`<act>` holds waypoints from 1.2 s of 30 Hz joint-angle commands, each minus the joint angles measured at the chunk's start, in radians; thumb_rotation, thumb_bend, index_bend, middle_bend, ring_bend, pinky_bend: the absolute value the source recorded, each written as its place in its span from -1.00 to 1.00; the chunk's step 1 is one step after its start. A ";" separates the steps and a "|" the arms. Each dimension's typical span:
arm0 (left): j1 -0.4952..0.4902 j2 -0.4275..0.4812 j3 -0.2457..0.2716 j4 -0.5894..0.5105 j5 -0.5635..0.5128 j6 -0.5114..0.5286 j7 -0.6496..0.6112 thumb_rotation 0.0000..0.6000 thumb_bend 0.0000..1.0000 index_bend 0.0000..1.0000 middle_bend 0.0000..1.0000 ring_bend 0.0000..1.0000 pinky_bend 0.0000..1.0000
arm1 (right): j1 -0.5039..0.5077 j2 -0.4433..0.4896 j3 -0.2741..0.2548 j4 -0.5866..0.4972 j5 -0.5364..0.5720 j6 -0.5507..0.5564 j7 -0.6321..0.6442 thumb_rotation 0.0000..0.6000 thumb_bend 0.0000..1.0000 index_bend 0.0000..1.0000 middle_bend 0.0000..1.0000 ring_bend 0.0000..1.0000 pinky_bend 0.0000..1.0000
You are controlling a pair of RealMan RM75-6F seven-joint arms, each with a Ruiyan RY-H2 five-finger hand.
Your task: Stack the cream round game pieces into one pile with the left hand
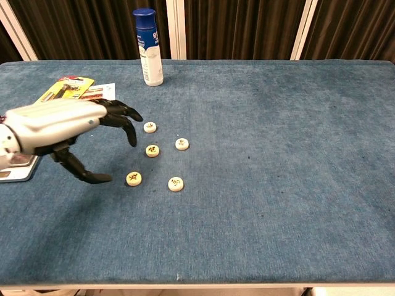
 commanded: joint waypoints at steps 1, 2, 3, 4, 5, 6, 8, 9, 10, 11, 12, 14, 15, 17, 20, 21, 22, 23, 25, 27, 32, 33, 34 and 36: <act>-0.015 -0.028 0.000 0.023 -0.021 -0.008 0.027 1.00 -0.47 -0.27 -0.80 -1.00 -1.00 | -0.001 -0.001 -0.001 0.000 -0.001 0.000 0.000 1.00 -0.82 -1.00 -0.95 -1.00 -0.95; -0.018 -0.035 0.001 0.029 -0.026 -0.010 0.036 1.00 -0.47 -0.27 -0.80 -1.00 -1.00 | -0.001 -0.001 -0.002 -0.001 -0.001 0.000 -0.001 1.00 -0.82 -1.00 -0.95 -1.00 -0.95; -0.021 -0.042 0.003 0.035 -0.030 -0.011 0.046 1.00 -0.46 -0.25 -0.80 -1.00 -1.00 | -0.001 -0.002 -0.002 -0.001 -0.002 0.001 -0.001 1.00 -0.82 -1.00 -0.95 -1.00 -0.95; -0.023 -0.048 0.005 0.040 -0.033 -0.011 0.055 1.00 -0.46 -0.24 -0.80 -1.00 -1.00 | -0.001 -0.002 -0.003 -0.001 -0.002 0.000 -0.002 1.00 -0.82 -1.00 -0.95 -1.00 -0.95; -0.025 -0.055 0.009 0.046 -0.037 -0.009 0.064 1.00 -0.46 -0.23 -0.80 -1.00 -1.00 | -0.001 -0.002 -0.004 -0.002 -0.002 0.000 -0.002 1.00 -0.82 -1.00 -0.95 -1.00 -0.95; -0.025 -0.060 0.012 0.049 -0.041 -0.009 0.070 1.00 -0.46 -0.22 -0.80 -1.00 -1.00 | -0.001 -0.002 -0.004 -0.003 -0.002 0.000 -0.003 1.00 -0.82 -1.00 -0.95 -1.00 -0.95; -0.026 -0.066 0.020 0.054 -0.047 -0.007 0.082 1.00 -0.46 -0.22 -0.80 -1.00 -1.00 | -0.002 -0.002 -0.005 -0.004 -0.002 0.001 -0.004 1.00 -0.82 -1.00 -0.95 -1.00 -0.95; -0.026 -0.069 0.024 0.056 -0.048 -0.004 0.086 1.00 -0.46 -0.22 -0.80 -1.00 -1.00 | -0.002 -0.002 -0.005 -0.005 -0.002 0.001 -0.005 1.00 -0.82 -1.00 -0.95 -1.00 -0.95; -0.025 -0.072 0.028 0.061 -0.049 -0.001 0.091 1.00 -0.46 -0.22 -0.80 -1.00 -1.00 | -0.002 -0.002 -0.005 -0.006 -0.001 0.001 -0.007 1.00 -0.82 -1.00 -0.95 -1.00 -0.95; -0.025 -0.076 0.030 0.064 -0.051 0.002 0.094 1.00 -0.46 -0.22 -0.80 -1.00 -1.00 | -0.001 -0.002 -0.005 -0.007 -0.001 0.001 -0.008 1.00 -0.82 -1.00 -0.95 -1.00 -0.95; -0.025 -0.079 0.031 0.068 -0.053 0.004 0.094 1.00 -0.46 -0.21 -0.80 -1.00 -1.00 | -0.001 -0.002 -0.005 -0.007 -0.001 0.000 -0.009 1.00 -0.82 -1.00 -0.95 -1.00 -0.95; -0.025 -0.088 0.033 0.077 -0.058 0.008 0.092 1.00 -0.46 -0.19 -0.80 -1.00 -1.00 | 0.000 -0.002 -0.005 -0.009 -0.002 -0.001 -0.011 1.00 -0.82 -1.00 -0.95 -1.00 -0.95; -0.025 -0.092 0.034 0.083 -0.060 0.009 0.090 1.00 -0.45 -0.19 -0.80 -1.00 -1.00 | 0.000 -0.003 -0.005 -0.009 -0.002 -0.001 -0.012 1.00 -0.82 -1.00 -0.95 -1.00 -0.95; -0.027 -0.099 0.035 0.089 -0.060 0.012 0.084 1.00 -0.43 -0.18 -0.80 -1.00 -1.00 | 0.000 -0.003 -0.005 -0.010 -0.001 -0.001 -0.013 1.00 -0.82 -1.00 -0.95 -1.00 -0.95; -0.030 -0.106 0.037 0.098 -0.061 0.013 0.077 1.00 -0.40 -0.16 -0.80 -1.00 -1.00 | 0.000 -0.002 -0.005 -0.011 0.001 -0.002 -0.014 1.00 -0.82 -1.00 -0.95 -1.00 -0.95; -0.032 -0.109 0.038 0.101 -0.061 0.012 0.075 1.00 -0.40 -0.16 -0.80 -1.00 -1.00 | 0.000 -0.002 -0.005 -0.011 0.001 -0.002 -0.015 1.00 -0.82 -1.00 -0.95 -1.00 -0.95; -0.034 -0.112 0.038 0.105 -0.062 0.012 0.075 1.00 -0.40 -0.15 -0.80 -1.00 -1.00 | 0.000 -0.002 -0.006 -0.012 0.002 -0.002 -0.015 1.00 -0.82 -1.00 -0.95 -1.00 -0.95; -0.036 -0.114 0.038 0.107 -0.063 0.011 0.075 1.00 -0.39 -0.15 -0.80 -1.00 -1.00 | 0.000 -0.002 -0.006 -0.012 0.002 -0.002 -0.015 1.00 -0.82 -1.00 -0.95 -1.00 -0.95; -0.039 -0.119 0.038 0.111 -0.068 0.008 0.074 1.00 -0.39 -0.15 -0.80 -1.00 -1.00 | -0.001 -0.002 -0.006 -0.012 0.002 -0.002 -0.015 1.00 -0.82 -1.00 -0.95 -1.00 -0.95; -0.042 -0.123 0.038 0.114 -0.072 0.008 0.074 1.00 -0.39 -0.15 -0.80 -1.00 -1.00 | -0.001 -0.002 -0.006 -0.011 0.004 -0.003 -0.016 1.00 -0.82 -1.00 -0.95 -1.00 -0.95; -0.049 -0.131 0.036 0.122 -0.085 0.003 0.075 1.00 -0.36 -0.13 -0.80 -1.00 -1.00 | 0.001 -0.001 -0.005 -0.013 0.005 -0.005 -0.018 1.00 -0.82 -1.00 -0.95 -1.00 -0.95; -0.050 -0.132 0.036 0.124 -0.087 0.003 0.075 1.00 -0.36 -0.11 -0.80 -1.00 -1.00 | 0.001 -0.001 -0.005 -0.011 0.006 -0.005 -0.016 1.00 -0.82 -1.00 -0.95 -1.00 -0.95; -0.051 -0.134 0.036 0.126 -0.088 0.004 0.076 1.00 -0.35 -0.09 -0.80 -1.00 -1.00 | 0.002 0.000 -0.003 -0.014 0.005 -0.004 -0.017 1.00 -0.82 -1.00 -0.95 -1.00 -0.95; -0.052 -0.135 0.037 0.129 -0.091 0.004 0.077 1.00 -0.33 -0.07 -0.80 -1.00 -1.00 | 0.003 0.002 -0.002 -0.015 0.008 -0.006 -0.018 1.00 -0.82 -1.00 -0.95 -1.00 -0.95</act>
